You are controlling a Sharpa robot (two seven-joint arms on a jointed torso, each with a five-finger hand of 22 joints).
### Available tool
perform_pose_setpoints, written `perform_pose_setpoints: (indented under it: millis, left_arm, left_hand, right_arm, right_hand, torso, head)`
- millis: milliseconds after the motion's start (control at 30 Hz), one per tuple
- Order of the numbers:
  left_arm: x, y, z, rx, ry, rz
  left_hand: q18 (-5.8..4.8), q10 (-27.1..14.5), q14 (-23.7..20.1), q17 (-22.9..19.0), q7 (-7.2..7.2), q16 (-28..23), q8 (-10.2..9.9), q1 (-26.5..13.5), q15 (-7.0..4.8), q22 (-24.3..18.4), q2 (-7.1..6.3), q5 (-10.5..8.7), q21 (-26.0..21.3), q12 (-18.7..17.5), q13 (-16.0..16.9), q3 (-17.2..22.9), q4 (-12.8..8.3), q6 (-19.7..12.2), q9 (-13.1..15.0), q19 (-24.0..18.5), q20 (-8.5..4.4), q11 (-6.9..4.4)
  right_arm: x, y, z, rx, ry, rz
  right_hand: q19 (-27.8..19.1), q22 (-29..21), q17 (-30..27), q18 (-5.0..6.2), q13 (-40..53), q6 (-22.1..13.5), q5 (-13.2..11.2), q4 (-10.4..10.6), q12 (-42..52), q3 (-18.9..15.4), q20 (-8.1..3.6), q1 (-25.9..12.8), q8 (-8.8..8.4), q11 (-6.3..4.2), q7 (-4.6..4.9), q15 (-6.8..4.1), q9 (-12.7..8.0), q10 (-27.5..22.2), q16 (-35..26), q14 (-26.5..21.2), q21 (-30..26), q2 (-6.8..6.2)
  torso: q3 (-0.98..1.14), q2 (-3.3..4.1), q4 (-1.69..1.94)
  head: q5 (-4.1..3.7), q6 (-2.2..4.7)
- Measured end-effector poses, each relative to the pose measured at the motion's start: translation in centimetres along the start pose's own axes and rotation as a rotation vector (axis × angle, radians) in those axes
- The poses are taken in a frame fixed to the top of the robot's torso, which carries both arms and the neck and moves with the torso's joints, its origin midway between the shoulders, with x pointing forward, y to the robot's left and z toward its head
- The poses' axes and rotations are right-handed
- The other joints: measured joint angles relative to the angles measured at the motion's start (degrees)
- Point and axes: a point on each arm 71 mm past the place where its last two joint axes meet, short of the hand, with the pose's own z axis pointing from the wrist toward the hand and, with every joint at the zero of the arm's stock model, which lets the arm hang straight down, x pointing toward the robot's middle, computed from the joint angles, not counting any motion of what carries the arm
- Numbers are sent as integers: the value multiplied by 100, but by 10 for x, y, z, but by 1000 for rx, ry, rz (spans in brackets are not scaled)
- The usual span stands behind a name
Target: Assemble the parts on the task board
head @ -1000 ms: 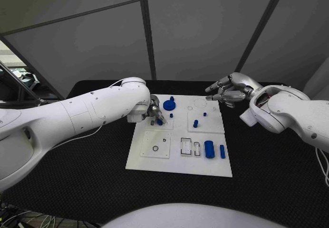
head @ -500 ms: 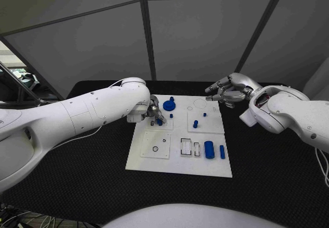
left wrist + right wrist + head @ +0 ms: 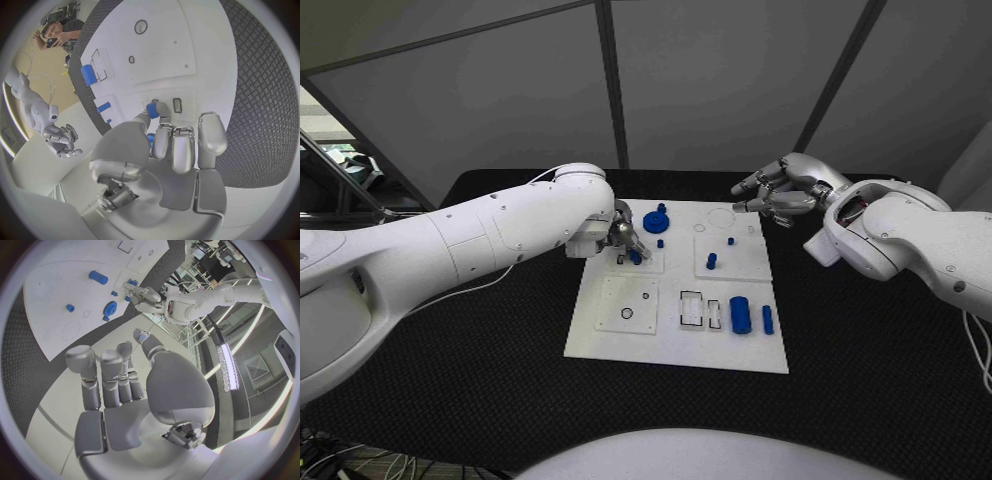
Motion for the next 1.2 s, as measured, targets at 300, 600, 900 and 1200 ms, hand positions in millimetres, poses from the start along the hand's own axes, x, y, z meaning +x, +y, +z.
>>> perform_pose_setpoints:
  millis: [300,600,900,1200]
  left_arm:
    - [0,0,-1,0,4,4]
    - [1,-1,-1,7,10,4]
    - [1,-1,-2,9,15,2]
    - [0,-1,-1,6,15,-2]
  left_hand:
    - [0,0,0,0,-4,0,-3,108,0,7,-15,0,0,0,0,-62,0,4,23,0,0,0]
    - [0,-2,0,0,-21,0,-4,500,0,27,89,0,-23,0,1,1,-144,48,81,0,0,2]
    - [0,14,0,0,-13,0,-30,561,0,33,122,0,-22,0,2,-12,-162,55,100,0,0,-12]
    - [0,14,0,0,-10,0,-24,519,0,48,149,0,-22,0,5,-195,21,58,156,0,0,-12]
  right_arm:
    - [0,0,0,1,0,0]
    - [0,0,0,1,0,-1]
    - [0,0,0,1,0,-1]
    - [0,0,0,0,0,-1]
  right_hand:
    - [0,0,0,0,0,0,0,0,0,0,0,0,0,0,0,0,0,0,0,0,0,0]
    - [0,0,0,-1,1,0,0,0,0,0,0,0,0,0,0,0,0,0,0,0,0,0]
    - [0,1,1,-1,1,0,0,0,0,0,0,0,0,0,0,0,0,0,0,0,0,0]
    - [0,-14,1,-1,-15,0,0,0,-23,0,0,1,0,0,0,0,0,0,0,0,-32,0]
  torso:
    - [0,0,0]
    - [-1,0,0]
    - [0,0,0]
    - [3,0,0]
  head:
    - [0,-2]
    - [12,-1]
    - [16,2]
    - [10,23]
